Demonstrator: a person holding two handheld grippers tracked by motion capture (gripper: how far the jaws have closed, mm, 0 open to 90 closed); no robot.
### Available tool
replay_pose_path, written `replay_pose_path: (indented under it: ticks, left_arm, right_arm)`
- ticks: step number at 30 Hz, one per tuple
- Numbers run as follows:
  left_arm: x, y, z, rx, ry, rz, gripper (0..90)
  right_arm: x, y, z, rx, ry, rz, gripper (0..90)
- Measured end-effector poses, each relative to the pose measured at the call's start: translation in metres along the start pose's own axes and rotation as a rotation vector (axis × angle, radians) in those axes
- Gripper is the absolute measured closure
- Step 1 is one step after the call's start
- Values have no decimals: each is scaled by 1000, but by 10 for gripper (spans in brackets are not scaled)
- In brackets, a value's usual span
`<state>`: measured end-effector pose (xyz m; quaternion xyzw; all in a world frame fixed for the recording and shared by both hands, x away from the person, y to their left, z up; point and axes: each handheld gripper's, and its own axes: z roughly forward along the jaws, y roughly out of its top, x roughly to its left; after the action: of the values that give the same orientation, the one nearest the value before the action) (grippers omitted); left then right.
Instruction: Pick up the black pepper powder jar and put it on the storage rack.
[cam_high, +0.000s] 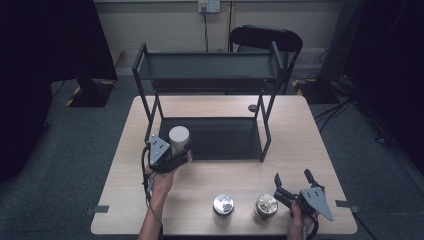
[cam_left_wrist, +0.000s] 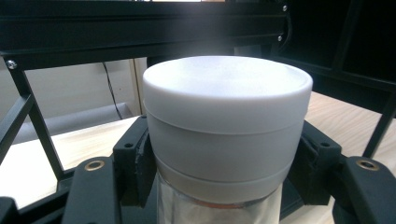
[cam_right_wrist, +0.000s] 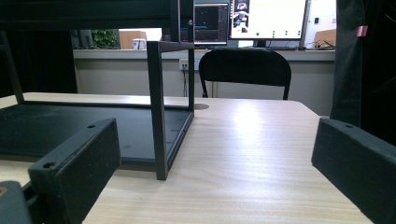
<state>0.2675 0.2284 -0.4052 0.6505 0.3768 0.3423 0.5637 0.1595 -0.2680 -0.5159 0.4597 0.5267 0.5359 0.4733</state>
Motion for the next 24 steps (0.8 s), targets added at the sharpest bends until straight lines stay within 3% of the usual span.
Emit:
replay_pose_path:
  ticks: [14, 24]
  left_arm:
    - [4, 0, 13, 29, 14, 9, 345]
    - [9, 2, 29, 64, 33, -7, 344]
  right_arm:
    - [0, 0, 0, 0, -3, 1, 0]
    - [0, 0, 0, 1, -2, 0, 0]
